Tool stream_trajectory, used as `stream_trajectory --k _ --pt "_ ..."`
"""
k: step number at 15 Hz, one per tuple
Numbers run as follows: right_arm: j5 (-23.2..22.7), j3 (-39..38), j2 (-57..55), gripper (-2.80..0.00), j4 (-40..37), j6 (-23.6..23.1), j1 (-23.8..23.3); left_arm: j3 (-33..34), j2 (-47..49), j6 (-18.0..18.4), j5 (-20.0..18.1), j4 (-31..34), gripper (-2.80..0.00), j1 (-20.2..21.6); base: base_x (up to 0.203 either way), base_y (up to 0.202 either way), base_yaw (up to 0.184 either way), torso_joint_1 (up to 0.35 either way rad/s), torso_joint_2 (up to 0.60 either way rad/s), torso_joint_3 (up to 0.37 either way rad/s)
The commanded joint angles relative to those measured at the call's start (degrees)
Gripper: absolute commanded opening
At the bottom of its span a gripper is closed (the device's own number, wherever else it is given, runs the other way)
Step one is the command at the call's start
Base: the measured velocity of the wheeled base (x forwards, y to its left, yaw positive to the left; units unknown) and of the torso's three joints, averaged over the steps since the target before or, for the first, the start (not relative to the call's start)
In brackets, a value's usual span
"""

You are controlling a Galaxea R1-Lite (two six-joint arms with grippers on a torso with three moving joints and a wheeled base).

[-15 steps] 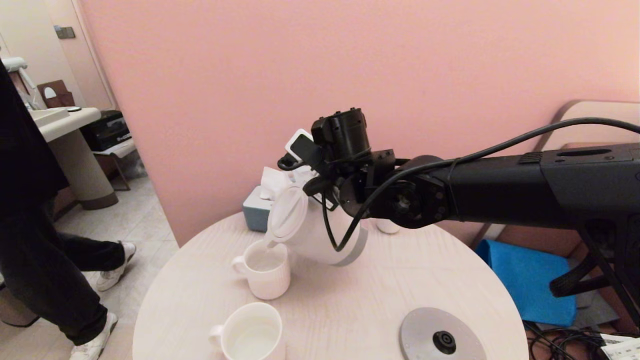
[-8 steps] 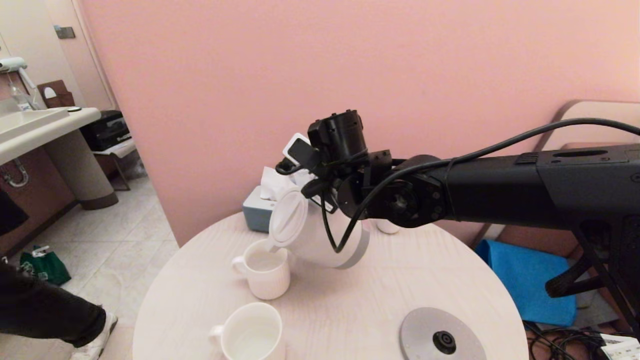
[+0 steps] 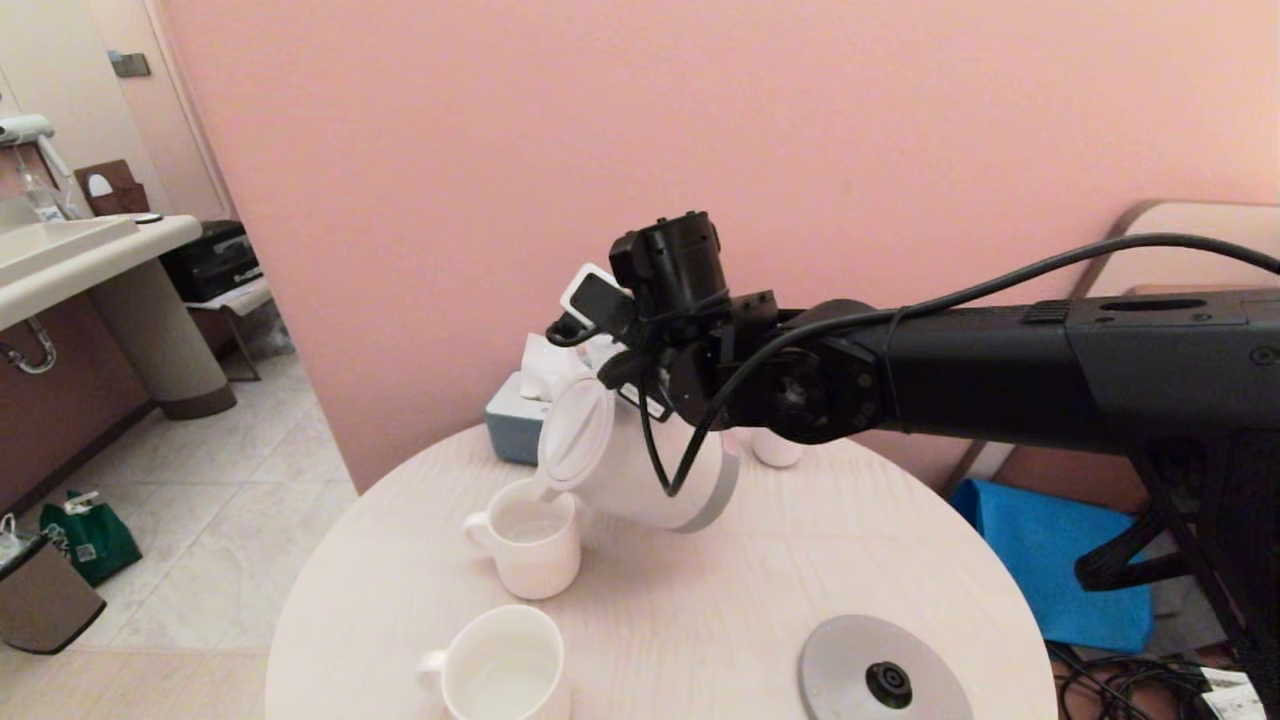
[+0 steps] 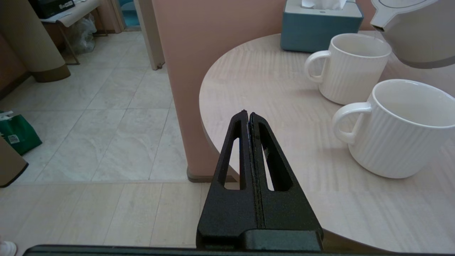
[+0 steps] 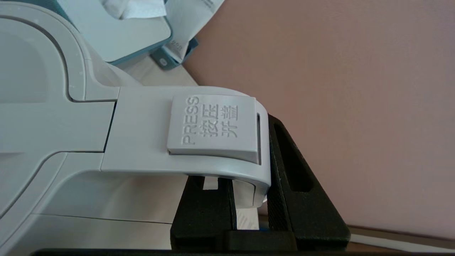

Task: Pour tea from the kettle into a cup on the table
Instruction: Pour water into the cup

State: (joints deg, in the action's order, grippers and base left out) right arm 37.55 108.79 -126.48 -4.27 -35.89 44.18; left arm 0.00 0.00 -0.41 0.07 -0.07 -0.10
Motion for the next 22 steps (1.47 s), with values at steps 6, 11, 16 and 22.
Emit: stream_trajectory --k 6,11,16,22 --pt "0.9 2.5 -1.2 -2.80 -1.1 -1.5 0.0 0.0 0.0 0.0 0.0 0.0 -2.80 0.0 0.000 0.000 0.000 0.000 0.00 0.000" --pt "0.9 2.5 -1.2 -2.80 -2.4 -2.5 0.7 0.0 0.0 0.0 0.0 0.0 -2.80 0.0 0.000 0.000 0.000 0.000 0.00 0.000" --pt "1.6 2.6 -1.2 -2.80 -2.4 -3.9 0.8 0.0 0.0 0.0 0.0 0.0 -2.80 0.0 0.000 0.000 0.000 0.000 0.00 0.000" --pt "2.1 2.6 -1.3 -2.80 -2.3 -4.6 0.7 0.0 0.0 0.0 0.0 0.0 -2.80 0.0 0.000 0.000 0.000 0.000 0.00 0.000"
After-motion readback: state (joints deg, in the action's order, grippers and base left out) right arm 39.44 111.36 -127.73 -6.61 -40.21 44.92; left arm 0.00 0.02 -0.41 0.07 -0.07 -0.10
